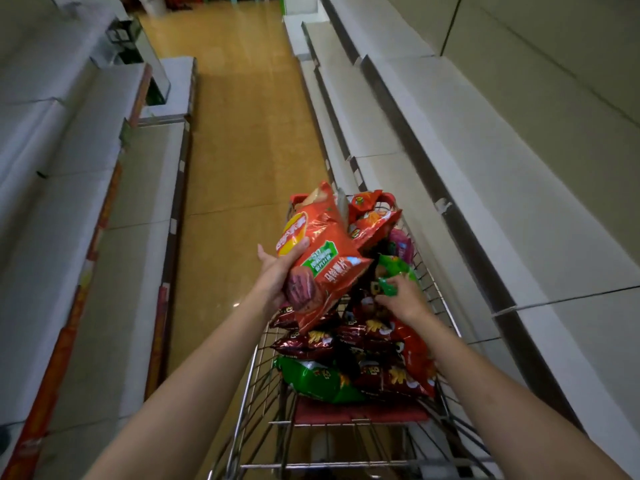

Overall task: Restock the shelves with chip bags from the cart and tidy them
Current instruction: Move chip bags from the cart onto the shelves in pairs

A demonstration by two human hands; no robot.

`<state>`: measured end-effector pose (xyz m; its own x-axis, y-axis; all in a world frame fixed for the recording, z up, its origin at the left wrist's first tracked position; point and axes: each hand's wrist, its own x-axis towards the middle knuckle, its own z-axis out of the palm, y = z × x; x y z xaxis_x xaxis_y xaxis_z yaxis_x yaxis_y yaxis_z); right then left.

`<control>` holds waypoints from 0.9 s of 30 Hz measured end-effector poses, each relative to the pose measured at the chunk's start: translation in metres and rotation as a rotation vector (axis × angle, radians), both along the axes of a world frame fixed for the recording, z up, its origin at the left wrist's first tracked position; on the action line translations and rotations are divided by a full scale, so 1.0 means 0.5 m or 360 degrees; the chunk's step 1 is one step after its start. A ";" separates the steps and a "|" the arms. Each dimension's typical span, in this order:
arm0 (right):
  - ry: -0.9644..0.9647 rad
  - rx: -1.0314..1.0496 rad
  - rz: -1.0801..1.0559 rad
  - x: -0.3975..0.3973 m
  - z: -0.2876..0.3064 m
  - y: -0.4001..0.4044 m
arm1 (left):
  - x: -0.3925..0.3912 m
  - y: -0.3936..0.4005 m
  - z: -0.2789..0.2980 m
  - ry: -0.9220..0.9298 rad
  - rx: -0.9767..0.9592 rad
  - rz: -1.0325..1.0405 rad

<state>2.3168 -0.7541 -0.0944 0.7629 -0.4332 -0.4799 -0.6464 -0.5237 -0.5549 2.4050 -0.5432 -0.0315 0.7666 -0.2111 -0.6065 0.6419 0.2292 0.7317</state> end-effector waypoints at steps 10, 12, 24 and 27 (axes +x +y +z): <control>0.0270 -0.0405 -0.0160 0.026 -0.111 -0.015 | -0.001 0.057 -0.055 0.0160 -0.0119 -0.0413; 0.0270 -0.0536 -0.0126 0.027 -0.114 -0.013 | -0.003 0.059 -0.059 0.0191 -0.0129 -0.0444; 0.0121 -0.0754 -0.0102 -0.006 -0.078 -0.031 | -0.039 0.034 -0.050 0.0221 -0.0043 -0.0542; -0.0090 -0.0382 -0.0389 -0.027 -0.031 -0.046 | -0.058 0.017 -0.041 0.0221 -0.0085 -0.0504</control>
<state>2.3034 -0.7768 -0.1097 0.6451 -0.7019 -0.3019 -0.7406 -0.4771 -0.4732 2.3761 -0.5348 -0.0518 0.5687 -0.4597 -0.6821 0.7801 0.0383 0.6245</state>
